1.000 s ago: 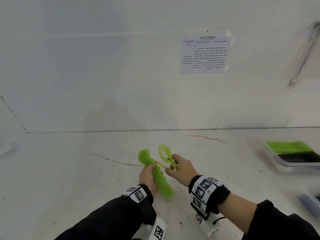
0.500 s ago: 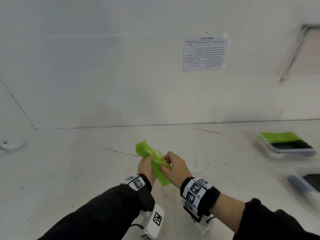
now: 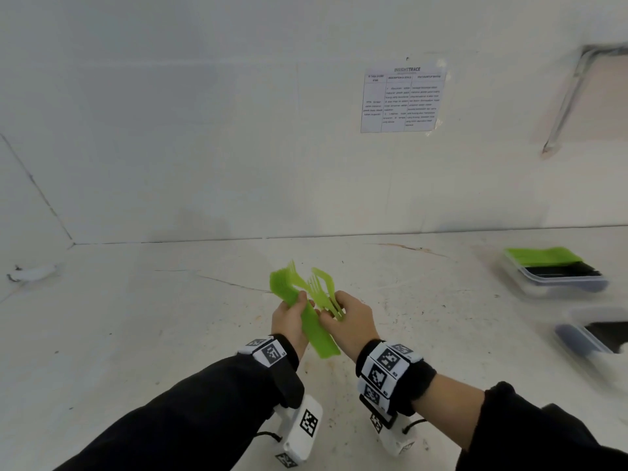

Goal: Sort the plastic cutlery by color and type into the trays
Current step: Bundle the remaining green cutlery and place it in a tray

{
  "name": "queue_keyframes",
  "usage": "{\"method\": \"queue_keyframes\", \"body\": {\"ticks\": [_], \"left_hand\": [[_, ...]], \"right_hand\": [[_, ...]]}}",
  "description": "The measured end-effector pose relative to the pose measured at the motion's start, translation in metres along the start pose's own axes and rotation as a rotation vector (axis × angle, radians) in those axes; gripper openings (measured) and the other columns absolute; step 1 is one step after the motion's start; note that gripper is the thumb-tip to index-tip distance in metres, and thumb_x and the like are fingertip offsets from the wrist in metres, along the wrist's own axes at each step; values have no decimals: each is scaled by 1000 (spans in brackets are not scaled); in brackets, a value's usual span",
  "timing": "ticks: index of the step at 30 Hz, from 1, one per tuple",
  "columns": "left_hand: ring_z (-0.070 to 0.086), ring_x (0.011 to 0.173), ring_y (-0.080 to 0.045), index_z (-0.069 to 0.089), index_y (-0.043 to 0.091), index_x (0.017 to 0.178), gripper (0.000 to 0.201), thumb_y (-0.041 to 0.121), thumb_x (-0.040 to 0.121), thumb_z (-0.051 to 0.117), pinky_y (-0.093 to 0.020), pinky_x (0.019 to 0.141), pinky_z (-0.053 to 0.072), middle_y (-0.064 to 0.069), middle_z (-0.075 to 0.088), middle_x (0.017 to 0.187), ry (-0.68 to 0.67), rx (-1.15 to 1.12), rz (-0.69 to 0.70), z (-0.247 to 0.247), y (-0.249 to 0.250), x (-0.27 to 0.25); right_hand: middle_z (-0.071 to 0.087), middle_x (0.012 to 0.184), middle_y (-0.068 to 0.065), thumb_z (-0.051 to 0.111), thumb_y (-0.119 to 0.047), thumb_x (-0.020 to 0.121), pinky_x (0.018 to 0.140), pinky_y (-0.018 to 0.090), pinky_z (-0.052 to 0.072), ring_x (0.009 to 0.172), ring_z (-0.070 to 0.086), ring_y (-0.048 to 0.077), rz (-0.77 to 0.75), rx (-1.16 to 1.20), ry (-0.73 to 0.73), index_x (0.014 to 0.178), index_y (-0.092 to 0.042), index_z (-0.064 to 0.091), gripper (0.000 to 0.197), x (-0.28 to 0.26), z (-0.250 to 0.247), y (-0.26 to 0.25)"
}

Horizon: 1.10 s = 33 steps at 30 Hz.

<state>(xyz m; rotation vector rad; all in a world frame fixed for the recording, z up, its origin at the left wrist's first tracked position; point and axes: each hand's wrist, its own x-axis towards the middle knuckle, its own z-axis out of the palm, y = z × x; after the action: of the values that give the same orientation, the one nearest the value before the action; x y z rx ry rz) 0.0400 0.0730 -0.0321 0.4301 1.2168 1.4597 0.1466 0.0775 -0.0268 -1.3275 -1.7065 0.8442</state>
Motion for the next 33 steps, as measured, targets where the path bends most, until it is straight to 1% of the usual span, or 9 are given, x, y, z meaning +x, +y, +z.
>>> {"method": "queue_keyframes", "body": {"ticks": [3, 8, 11, 14, 19, 23, 26, 29, 33], "left_hand": [[53, 68, -23, 55, 4, 99, 12, 14, 97, 49, -39, 70, 47, -9, 54, 80, 6, -22, -1, -1, -3, 2], [59, 73, -27, 59, 0, 108, 18, 6, 92, 53, -35, 69, 48, -15, 61, 86, -13, 35, 16, -7, -8, 4], [57, 71, -26, 59, 2, 99, 10, 2, 92, 51, -33, 65, 46, -13, 59, 80, -35, 53, 25, -8, -9, 5], [55, 68, -25, 59, 5, 86, 11, 1, 91, 50, -32, 64, 44, -13, 57, 77, -77, 66, 12, -6, -9, 4], [60, 83, -33, 58, -3, 106, 18, 8, 95, 51, -43, 77, 50, -17, 59, 86, -91, 35, -5, 2, -13, 0], [51, 65, -24, 58, 1, 95, 11, 9, 94, 52, -33, 59, 45, -12, 53, 75, -96, 23, -29, 16, -17, -6], [59, 80, -30, 58, -2, 111, 22, 10, 96, 48, -36, 62, 51, -21, 63, 99, -167, -7, -35, 30, -21, -14], [66, 86, -30, 58, -2, 114, 25, 10, 96, 46, -38, 71, 54, -21, 66, 106, -180, -48, -29, 41, -23, -17], [72, 77, -26, 61, -1, 109, 21, 10, 95, 48, -34, 63, 59, -18, 70, 95, -188, -68, -37, 51, -30, -19]], "right_hand": [[38, 59, -3, 61, -11, 80, 51, 16, 30, 55, 33, 10, 25, 2, 38, 62, -16, 36, 31, -3, -1, 0], [40, 64, -3, 57, -14, 86, 54, 16, 29, 65, 38, 15, -33, -195, -150, 61, -15, 43, 28, -5, -3, 5], [54, 77, 9, 56, -15, 89, 62, 21, 29, 75, 45, 17, -91, -188, -170, 82, 0, 63, 17, -5, -7, 6], [59, 82, 13, 59, -13, 87, 62, 21, 32, 76, 47, 17, -92, -131, -170, 87, 3, 63, 17, -5, -11, 6], [48, 71, -6, 54, -16, 89, 52, 16, 34, 61, 46, 8, 85, 49, -195, 98, -18, 46, 13, 0, -20, 3], [47, 74, -5, 46, -13, 93, 52, 19, 34, 57, 44, 8, 183, 216, -162, 109, -17, 45, 16, 11, -28, 5], [52, 76, -7, 52, -17, 93, 48, 13, 38, 59, 50, 5, 186, 206, -155, 108, -15, 55, 15, 14, -33, 10], [55, 87, -6, 52, -20, 94, 64, 19, 44, 74, 53, 9, 132, 144, -135, 114, -14, 60, 22, 15, -41, 17], [55, 108, 1, 54, -20, 93, 81, 22, 45, 89, 52, 13, 74, 81, -135, 120, -12, 61, 28, 13, -53, 26]]}}
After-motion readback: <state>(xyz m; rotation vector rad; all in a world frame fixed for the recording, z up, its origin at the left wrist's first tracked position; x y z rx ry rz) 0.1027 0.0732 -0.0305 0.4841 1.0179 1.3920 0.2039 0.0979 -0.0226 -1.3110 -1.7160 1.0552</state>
